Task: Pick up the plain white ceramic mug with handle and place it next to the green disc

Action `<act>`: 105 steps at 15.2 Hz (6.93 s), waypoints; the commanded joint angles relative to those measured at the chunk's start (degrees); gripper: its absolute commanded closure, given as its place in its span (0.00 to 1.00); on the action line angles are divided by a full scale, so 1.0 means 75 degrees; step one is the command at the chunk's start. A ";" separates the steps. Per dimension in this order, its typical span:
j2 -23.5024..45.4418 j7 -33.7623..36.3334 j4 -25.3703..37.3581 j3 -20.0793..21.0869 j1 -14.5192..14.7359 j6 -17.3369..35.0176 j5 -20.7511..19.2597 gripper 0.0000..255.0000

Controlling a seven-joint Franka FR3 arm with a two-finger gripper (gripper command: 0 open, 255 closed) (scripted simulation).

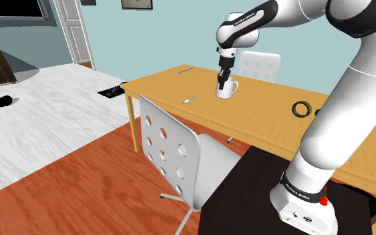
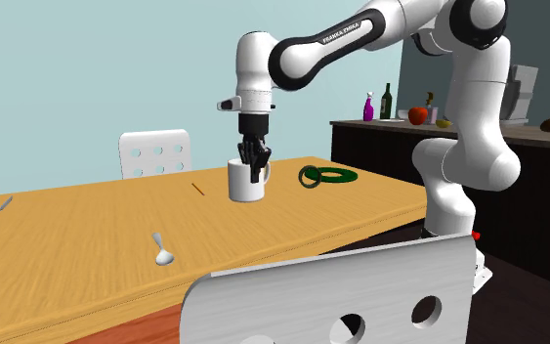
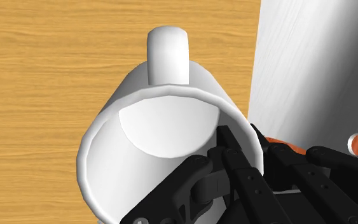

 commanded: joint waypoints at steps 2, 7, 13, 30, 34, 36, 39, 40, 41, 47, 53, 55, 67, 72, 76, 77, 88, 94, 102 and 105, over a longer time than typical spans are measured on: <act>-0.0090 0.0025 0.0219 0.0009 0.0002 -0.0305 -0.0031 1.00; -0.0205 0.0061 0.0617 0.0027 0.0008 -0.0812 -0.0068 1.00; -0.0530 0.0035 0.0768 0.0007 -0.0036 -0.1272 -0.0175 1.00; -0.4469 -0.1303 -0.2281 -0.0827 -0.1497 -0.1950 -0.1819 1.00; -0.5228 -0.1812 -0.2620 -0.1128 -0.1965 -0.2307 -0.2245 1.00; -0.5568 -0.2095 -0.2735 -0.1299 -0.2204 -0.2496 -0.2465 1.00; -0.6021 -0.2554 -0.2837 -0.1581 -0.2561 -0.2781 -0.2803 1.00; -0.6156 -0.2715 -0.2853 -0.1683 -0.2678 -0.2874 -0.2918 1.00; -0.6282 -0.2881 -0.2860 -0.1787 -0.2794 -0.2966 -0.3033 1.00; -0.6855 -0.3927 -0.2710 -0.2482 -0.3413 -0.3470 -0.3742 1.00; -0.7119 -0.5034 -0.2249 -0.3272 -0.3851 -0.3855 -0.4441 1.00; -0.7150 -0.5405 -0.2030 -0.3554 -0.3940 -0.3957 -0.4666 1.00; -0.7137 -0.6869 -0.1168 -0.5000 -0.4038 -0.3947 -0.5681 1.00; -0.7234 -0.6801 -0.1580 -0.5305 -0.4093 -0.3568 -0.5943 1.00; -0.7289 -0.6748 -0.1883 -0.5575 -0.4123 -0.3261 -0.6167 1.00; -0.7299 -0.6734 -0.1955 -0.5646 -0.4128 -0.3184 -0.6225 1.00; -0.7333 -0.6573 -0.2638 -0.6534 -0.4106 -0.2316 -0.6925 1.00; -0.7299 -0.6472 -0.2917 -0.7085 -0.4022 -0.1845 -0.7341 1.00; -0.7300 -0.6471 -0.2917 -0.7085 -0.4022 -0.1845 -0.7342 1.00; -0.7300 -0.6471 -0.2917 -0.7084 -0.4023 -0.1846 -0.7341 0.00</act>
